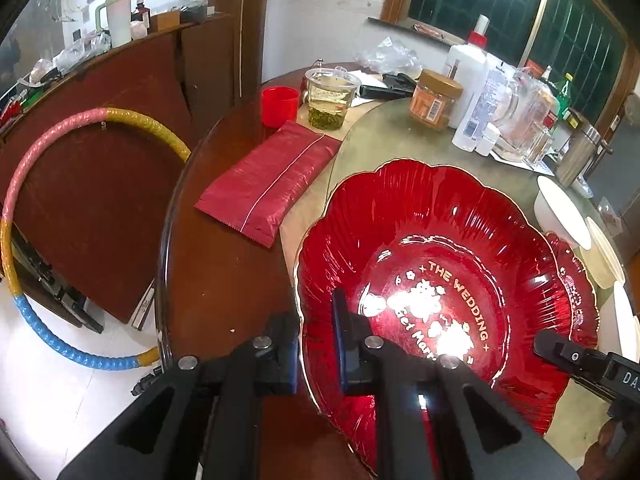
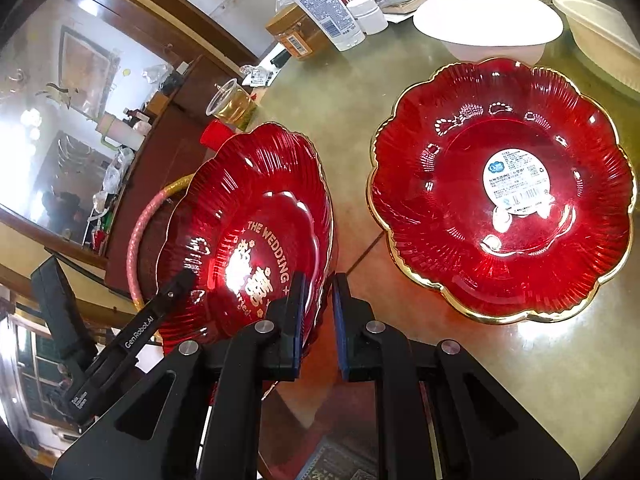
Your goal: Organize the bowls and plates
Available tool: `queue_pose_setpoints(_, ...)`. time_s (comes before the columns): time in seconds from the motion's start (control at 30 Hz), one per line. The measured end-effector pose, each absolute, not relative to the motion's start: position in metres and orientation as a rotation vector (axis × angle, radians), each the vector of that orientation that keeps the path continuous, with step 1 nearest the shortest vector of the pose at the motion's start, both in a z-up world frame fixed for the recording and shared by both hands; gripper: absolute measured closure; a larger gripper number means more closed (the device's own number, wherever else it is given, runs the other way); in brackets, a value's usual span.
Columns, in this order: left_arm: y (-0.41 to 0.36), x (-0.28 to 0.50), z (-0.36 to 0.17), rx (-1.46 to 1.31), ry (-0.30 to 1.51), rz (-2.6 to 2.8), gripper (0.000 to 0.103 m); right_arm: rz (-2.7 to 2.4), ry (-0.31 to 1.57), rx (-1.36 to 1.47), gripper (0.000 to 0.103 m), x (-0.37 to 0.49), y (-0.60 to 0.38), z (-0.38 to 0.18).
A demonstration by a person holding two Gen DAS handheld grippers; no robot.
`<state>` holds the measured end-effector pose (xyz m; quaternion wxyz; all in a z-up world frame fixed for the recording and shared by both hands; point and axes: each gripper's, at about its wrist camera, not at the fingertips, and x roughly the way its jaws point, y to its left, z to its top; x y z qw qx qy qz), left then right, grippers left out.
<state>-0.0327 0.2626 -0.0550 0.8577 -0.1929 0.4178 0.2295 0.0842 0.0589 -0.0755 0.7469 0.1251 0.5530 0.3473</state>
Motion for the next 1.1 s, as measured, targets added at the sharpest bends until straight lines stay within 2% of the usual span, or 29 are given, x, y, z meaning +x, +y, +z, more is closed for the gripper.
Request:
queue_pose_setpoints(0.17,0.261,-0.031,-0.06,-0.387,0.896,0.49,0.087,0.761,1.246,0.286,0.086,0.087,0.058,-0.08)
queue_pose_setpoints(0.2,0.26,-0.031,-0.06,-0.379,0.897,0.494,0.082,0.766,1.259,0.292,0.086,0.087,0.058,-0.081)
queue_pose_setpoints(0.27,0.261,-0.031,-0.059,-0.371,0.904,0.497,0.062,0.771,1.268,0.29,0.086,0.086,0.056,-0.079)
queue_pose_setpoints(0.3,0.262,-0.032,-0.058,-0.37,0.903,0.505,0.042,0.767,1.27,0.286,0.086,0.085,0.055,-0.079)
queue_pose_setpoints(0.33,0.263,-0.034,-0.057,-0.368,0.893,0.521,0.03,0.768,1.269,0.286,0.086,0.084,0.053,-0.077)
queue_pose_setpoints(0.37,0.265,-0.038,-0.053,-0.365,0.869,0.546,0.029,0.775,1.26,0.296,0.073,0.082,0.049,-0.075)
queue_pose_setpoints(0.4,0.267,-0.043,-0.049,-0.366,0.841,0.568,0.029,0.78,1.252,0.312,0.056,0.082,0.044,-0.072)
queue_pose_setpoints(0.47,0.272,-0.054,-0.037,-0.387,0.778,0.608,0.029,0.79,1.228,0.36,0.048,0.079,0.03,-0.066)
queue_pose_setpoints(0.57,0.276,-0.071,-0.013,-0.472,0.647,0.634,0.024,0.798,1.196,0.419,0.048,0.073,0.004,-0.055)
queue_pose_setpoints(0.7,0.257,-0.068,0.022,-0.511,0.526,0.555,0.018,0.752,1.135,0.511,0.039,0.071,-0.036,-0.048)
queue_pose_setpoints(0.93,0.17,0.018,0.044,-0.332,0.633,0.282,0.018,0.602,1.131,0.679,0.039,0.089,-0.093,-0.066)
queue_pose_setpoints(1.1,0.123,0.093,0.026,-0.261,0.797,0.202,0.018,0.562,1.162,0.722,0.039,0.101,-0.105,-0.079)
